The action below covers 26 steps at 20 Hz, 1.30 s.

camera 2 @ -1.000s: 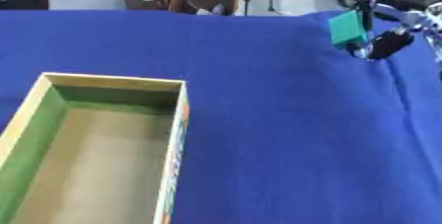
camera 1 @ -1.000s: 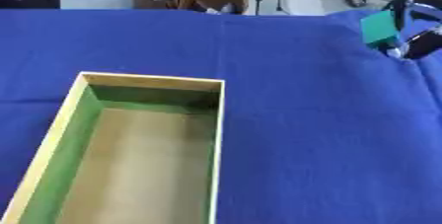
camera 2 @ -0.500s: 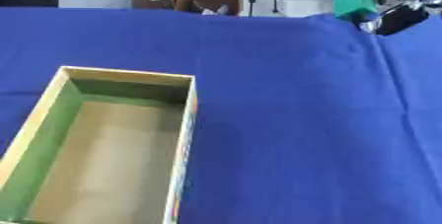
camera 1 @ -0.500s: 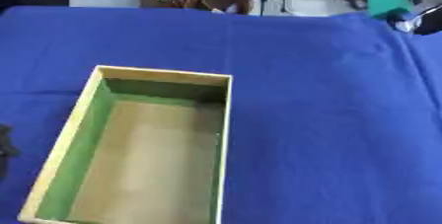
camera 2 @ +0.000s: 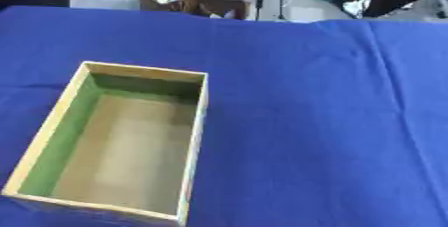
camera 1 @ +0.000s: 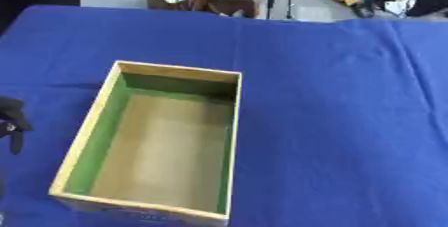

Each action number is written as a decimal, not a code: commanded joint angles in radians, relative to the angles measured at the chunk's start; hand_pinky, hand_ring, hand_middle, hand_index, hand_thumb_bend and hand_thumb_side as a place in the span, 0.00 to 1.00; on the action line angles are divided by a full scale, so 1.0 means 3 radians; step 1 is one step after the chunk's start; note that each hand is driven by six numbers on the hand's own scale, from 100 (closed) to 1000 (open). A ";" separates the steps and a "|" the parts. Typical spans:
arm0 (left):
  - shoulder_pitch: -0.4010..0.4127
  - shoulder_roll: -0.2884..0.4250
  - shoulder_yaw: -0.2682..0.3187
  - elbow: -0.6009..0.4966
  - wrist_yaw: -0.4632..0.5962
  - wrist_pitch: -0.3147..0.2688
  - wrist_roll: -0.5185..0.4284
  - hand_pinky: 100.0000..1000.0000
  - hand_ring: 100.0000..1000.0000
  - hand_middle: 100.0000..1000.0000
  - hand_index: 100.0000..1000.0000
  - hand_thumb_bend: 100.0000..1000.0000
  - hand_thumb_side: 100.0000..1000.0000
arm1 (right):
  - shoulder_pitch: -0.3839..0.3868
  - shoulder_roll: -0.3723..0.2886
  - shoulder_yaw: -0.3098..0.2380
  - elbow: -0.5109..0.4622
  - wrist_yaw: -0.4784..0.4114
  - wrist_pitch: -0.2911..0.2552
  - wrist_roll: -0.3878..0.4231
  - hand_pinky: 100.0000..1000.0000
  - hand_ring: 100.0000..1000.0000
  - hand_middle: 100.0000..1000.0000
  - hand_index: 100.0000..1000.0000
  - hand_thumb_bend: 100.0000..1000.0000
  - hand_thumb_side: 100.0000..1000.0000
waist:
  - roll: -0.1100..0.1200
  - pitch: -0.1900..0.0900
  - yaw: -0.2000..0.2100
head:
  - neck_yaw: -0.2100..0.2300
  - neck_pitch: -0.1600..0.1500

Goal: Pick up objects on the table and place them in the box.

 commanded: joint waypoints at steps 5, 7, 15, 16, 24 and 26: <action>-0.0063 0.0073 -0.0014 -0.0062 0.0076 0.0007 0.0011 0.00 0.27 0.30 0.46 0.00 0.87 | -0.0084 0.0228 0.0164 -0.0614 -0.0376 0.0243 0.0202 0.58 0.84 0.25 0.05 0.00 0.13 | 0.0004 -0.0151 0.0025 | 0.0075 0.0086; -0.0072 0.0071 -0.0015 -0.0062 0.0089 0.0008 0.0016 0.00 0.27 0.30 0.46 0.00 0.87 | -0.0113 0.0345 0.0195 -0.0719 -0.0478 0.0344 0.0263 0.58 0.84 0.25 0.05 0.00 0.13 | 0.0000 -0.0165 0.0041 | 0.0098 0.0086; -0.0084 0.0057 0.0004 -0.0062 0.0121 0.0014 0.0078 0.00 0.27 0.30 0.45 0.00 0.87 | -0.0188 0.0834 0.0312 -0.0993 -0.0579 0.0654 0.0342 0.57 0.83 0.25 0.05 0.00 0.13 | -0.0009 -0.0182 0.0071 | 0.0068 0.0060; -0.0085 0.0055 0.0014 -0.0062 0.0123 0.0014 0.0098 0.00 0.27 0.30 0.45 0.00 0.87 | -0.0174 0.0898 0.0321 -0.1013 -0.0535 0.0673 0.0337 0.57 0.83 0.25 0.05 0.00 0.12 | -0.0011 -0.0181 0.0076 | 0.0064 0.0056; -0.0115 0.0074 0.0181 -0.0062 0.0105 -0.0057 0.0384 0.00 0.28 0.30 0.46 0.00 0.87 | 0.0079 0.1412 0.0386 -0.1071 -0.0160 0.0895 0.0071 0.56 0.82 0.24 0.05 0.00 0.12 | -0.0025 -0.0182 0.0107 | 0.0026 0.0037; -0.0124 0.0086 0.0194 -0.0062 0.0107 -0.0084 0.0441 0.00 0.28 0.30 0.46 0.00 0.87 | 0.0145 0.1504 0.0441 -0.1025 -0.0059 0.0915 0.0036 0.56 0.83 0.23 0.05 0.00 0.12 | -0.0029 -0.0185 0.0115 | 0.0016 0.0036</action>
